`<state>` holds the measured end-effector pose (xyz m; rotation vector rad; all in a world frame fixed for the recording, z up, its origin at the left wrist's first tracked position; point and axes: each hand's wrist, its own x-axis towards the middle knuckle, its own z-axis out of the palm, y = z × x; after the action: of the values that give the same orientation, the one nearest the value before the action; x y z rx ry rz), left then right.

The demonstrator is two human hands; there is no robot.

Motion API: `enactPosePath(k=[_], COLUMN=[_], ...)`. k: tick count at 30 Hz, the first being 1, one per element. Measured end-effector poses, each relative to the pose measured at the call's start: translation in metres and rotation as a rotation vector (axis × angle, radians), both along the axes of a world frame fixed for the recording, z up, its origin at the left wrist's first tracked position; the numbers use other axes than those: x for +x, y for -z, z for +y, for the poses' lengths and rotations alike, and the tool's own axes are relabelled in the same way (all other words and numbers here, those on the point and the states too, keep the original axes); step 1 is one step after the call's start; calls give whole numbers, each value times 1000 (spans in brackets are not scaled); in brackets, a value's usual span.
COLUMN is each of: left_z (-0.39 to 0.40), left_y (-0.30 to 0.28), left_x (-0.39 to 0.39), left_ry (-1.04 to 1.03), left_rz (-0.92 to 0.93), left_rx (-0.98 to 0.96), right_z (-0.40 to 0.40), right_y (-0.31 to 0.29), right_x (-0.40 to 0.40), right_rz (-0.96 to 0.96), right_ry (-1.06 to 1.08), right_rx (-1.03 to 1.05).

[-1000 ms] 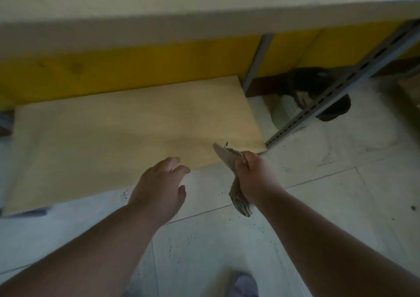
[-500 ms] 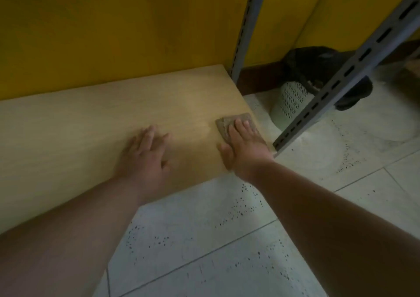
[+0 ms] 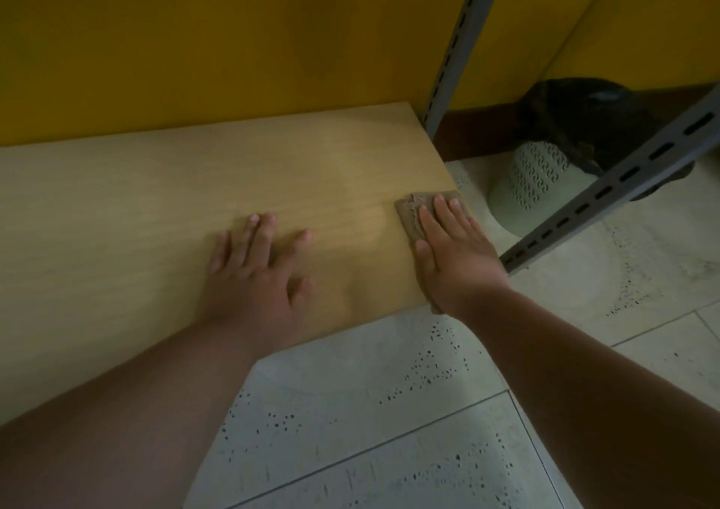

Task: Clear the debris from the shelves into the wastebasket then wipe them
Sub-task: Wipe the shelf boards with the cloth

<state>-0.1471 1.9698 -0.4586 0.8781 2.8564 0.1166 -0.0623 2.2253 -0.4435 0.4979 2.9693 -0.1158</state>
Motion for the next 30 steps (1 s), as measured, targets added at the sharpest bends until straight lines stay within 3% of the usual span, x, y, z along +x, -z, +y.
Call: enactPosePath(k=[11, 19, 27, 30], left_z=[-4, -2, -3, -5], left_y=[7, 0, 1, 0], left_x=[-6, -3, -4, -5], left_ry=[25, 6, 13, 2], left_rz=[25, 24, 2, 0], left_rx=[-11, -3, -10, 4], right_z=[27, 7, 20, 7], right_y=[-3, -2, -2, -5], right_x=[-70, -4, -107, -112], right_rz=[-20, -39, 8, 81], right_ry=[-23, 113, -6, 92], right_rx=[11, 21, -20, -17])
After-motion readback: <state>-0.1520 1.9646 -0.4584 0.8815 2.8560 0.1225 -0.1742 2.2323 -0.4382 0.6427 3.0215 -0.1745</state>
